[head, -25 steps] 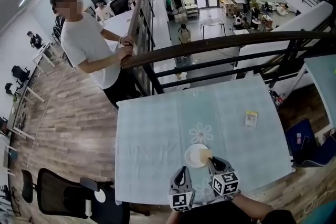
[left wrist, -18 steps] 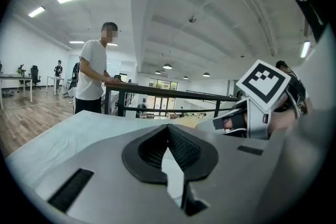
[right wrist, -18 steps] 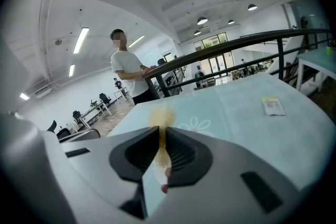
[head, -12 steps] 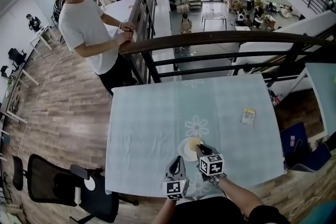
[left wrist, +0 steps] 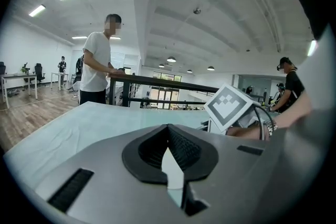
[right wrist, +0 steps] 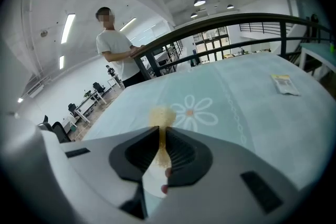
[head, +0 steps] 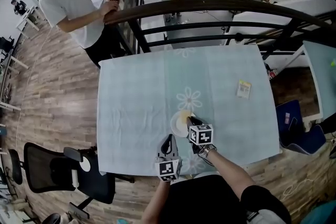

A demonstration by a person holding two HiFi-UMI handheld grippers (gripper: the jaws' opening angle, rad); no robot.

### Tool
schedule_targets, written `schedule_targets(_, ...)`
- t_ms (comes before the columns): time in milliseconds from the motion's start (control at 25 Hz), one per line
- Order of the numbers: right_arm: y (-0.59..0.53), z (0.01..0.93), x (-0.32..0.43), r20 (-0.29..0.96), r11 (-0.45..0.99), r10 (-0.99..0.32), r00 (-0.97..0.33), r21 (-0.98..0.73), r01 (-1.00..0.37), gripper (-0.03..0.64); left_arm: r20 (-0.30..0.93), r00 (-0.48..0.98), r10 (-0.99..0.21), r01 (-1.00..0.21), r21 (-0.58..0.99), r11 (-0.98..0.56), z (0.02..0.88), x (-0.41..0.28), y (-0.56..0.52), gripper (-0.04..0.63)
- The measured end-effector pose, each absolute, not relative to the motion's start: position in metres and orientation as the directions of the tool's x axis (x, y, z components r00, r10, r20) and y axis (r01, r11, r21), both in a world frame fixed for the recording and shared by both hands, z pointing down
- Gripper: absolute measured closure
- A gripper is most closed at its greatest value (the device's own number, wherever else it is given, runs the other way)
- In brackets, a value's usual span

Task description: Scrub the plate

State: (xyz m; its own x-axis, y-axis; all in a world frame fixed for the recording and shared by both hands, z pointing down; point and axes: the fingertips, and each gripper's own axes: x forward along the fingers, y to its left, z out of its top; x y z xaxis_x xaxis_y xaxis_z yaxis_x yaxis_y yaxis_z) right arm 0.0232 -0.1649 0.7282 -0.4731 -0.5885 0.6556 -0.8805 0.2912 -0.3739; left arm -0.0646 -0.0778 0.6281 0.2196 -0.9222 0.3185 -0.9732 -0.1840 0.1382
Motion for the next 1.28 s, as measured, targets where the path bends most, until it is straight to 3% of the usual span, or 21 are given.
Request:
schedule_targets(600,-0.19,0.785,-0.007,0.745,0.297,-0.501,-0.441,-0.33,-0.896,0.571,0.353,0.215,-0.911,-0.975,0.125,-0.182,0.636,-0.063,-0.079,0.584)
schedule_targets(1280,-0.195,0.79,0.048,0.767,0.208,-0.545,-0.339,-0.267,-0.941,0.571,0.347,0.262,-0.9,-0.964,0.136,-0.228,0.638,-0.044,-0.079,0.584)
